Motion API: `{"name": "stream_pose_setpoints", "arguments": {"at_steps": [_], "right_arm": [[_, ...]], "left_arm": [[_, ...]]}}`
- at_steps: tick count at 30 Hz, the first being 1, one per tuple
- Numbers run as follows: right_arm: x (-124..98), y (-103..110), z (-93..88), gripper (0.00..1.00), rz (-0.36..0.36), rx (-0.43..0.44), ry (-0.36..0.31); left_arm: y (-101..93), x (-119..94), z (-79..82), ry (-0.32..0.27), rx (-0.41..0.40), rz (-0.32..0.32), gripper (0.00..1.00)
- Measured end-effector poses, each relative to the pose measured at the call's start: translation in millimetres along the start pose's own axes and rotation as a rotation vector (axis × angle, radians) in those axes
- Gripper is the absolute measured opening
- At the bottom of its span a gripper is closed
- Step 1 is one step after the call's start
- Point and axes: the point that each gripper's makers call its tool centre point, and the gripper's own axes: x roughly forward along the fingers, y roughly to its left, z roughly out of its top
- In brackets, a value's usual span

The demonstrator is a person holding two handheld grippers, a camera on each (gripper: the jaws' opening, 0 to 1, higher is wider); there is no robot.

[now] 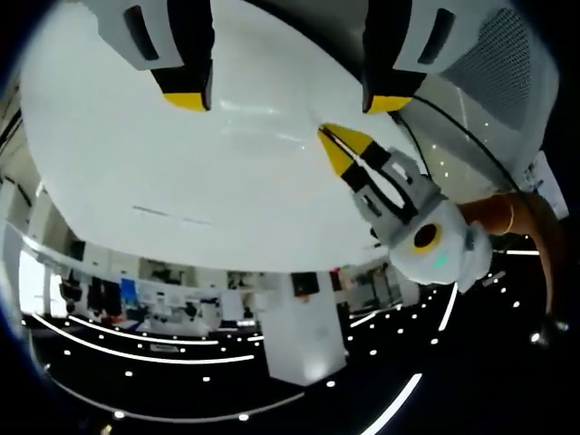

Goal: Open the resealable bag by pulling the two sides of the seal apart until the entire bag opening is separated and visibly accessible.

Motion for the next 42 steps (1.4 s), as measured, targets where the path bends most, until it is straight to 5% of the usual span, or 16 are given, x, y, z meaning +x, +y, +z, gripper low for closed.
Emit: {"name": "stream_pose_setpoints", "arguments": {"at_steps": [16, 30, 36, 42], "right_arm": [[5.1, 21.3, -19.6, 0.45, 0.082, -0.166, 0.114], [6.1, 38.8, -29.3, 0.28, 0.170, -0.214, 0.163], [4.1, 41.7, -32.8, 0.07, 0.190, -0.231, 0.187], [3.7, 42.3, -29.9, 0.02, 0.191, -0.233, 0.173]], "left_arm": [[-13.5, -15.3, 19.3, -0.036, 0.002, -0.037, 0.00], [-30.9, -14.7, 32.2, -0.069, 0.033, -0.121, 0.00], [-37.1, -13.8, 35.2, -0.073, 0.039, -0.143, 0.00], [-37.9, -13.9, 37.7, -0.082, 0.017, -0.144, 0.00]]}}
